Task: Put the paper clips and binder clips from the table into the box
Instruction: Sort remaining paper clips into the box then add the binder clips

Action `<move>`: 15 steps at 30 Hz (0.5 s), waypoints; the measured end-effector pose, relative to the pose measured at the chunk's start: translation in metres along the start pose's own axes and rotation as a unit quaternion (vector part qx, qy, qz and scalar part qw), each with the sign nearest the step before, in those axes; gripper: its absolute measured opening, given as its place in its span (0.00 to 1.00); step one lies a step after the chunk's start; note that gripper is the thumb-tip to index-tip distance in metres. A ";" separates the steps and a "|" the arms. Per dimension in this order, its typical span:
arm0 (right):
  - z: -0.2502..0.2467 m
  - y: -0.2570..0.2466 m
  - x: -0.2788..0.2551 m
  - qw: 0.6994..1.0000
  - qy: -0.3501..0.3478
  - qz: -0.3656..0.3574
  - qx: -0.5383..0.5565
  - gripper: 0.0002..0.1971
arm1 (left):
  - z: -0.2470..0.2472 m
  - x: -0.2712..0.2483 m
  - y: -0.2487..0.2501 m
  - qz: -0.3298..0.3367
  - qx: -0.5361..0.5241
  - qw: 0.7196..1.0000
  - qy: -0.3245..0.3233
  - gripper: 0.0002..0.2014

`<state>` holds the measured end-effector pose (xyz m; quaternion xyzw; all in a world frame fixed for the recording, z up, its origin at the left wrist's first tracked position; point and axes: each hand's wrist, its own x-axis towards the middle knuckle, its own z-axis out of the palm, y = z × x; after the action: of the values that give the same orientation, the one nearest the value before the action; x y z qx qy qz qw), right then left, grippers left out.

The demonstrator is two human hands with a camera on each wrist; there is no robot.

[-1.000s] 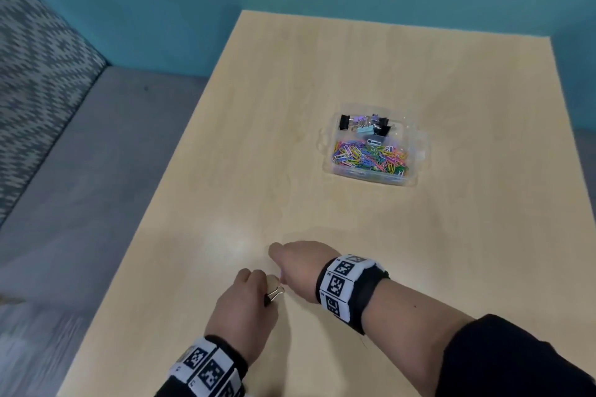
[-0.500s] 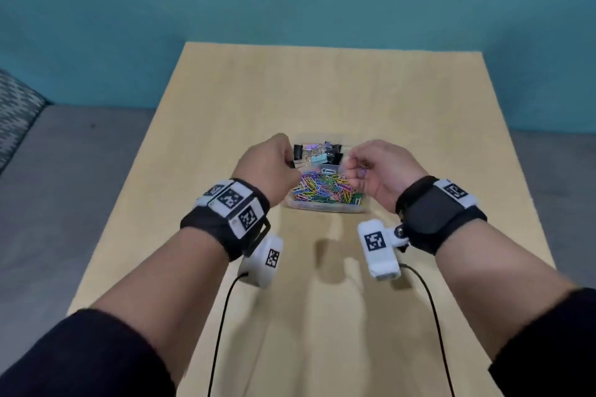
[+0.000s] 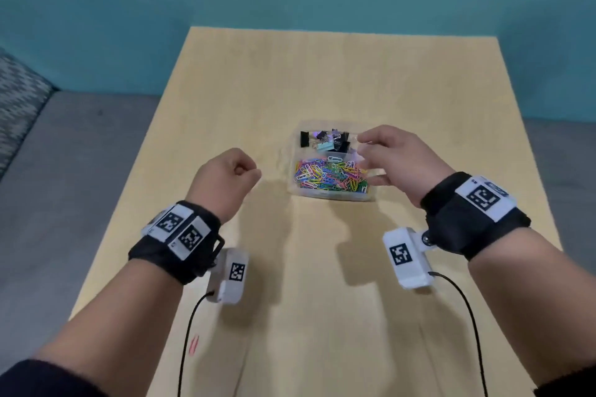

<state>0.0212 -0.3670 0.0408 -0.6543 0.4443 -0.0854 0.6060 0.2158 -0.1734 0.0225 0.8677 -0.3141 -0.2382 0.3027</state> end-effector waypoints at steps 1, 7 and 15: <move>0.003 0.010 -0.012 1.000 -0.014 -0.001 -0.001 0.08 | -0.009 -0.020 -0.018 -0.024 0.018 1.000 0.000 0.03; 0.006 0.099 -0.079 0.987 -0.036 0.016 -0.154 0.05 | -0.031 -0.135 -0.104 -0.145 0.153 0.976 -0.052 0.08; -0.001 0.152 -0.135 0.975 -0.053 0.124 -0.177 0.08 | -0.001 -0.193 -0.133 -0.176 0.207 0.961 -0.055 0.11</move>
<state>-0.1318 -0.2561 -0.0334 -0.6943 0.4974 0.1054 0.5094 0.1366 0.0424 -0.0230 0.9387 -0.2149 -0.2647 0.0517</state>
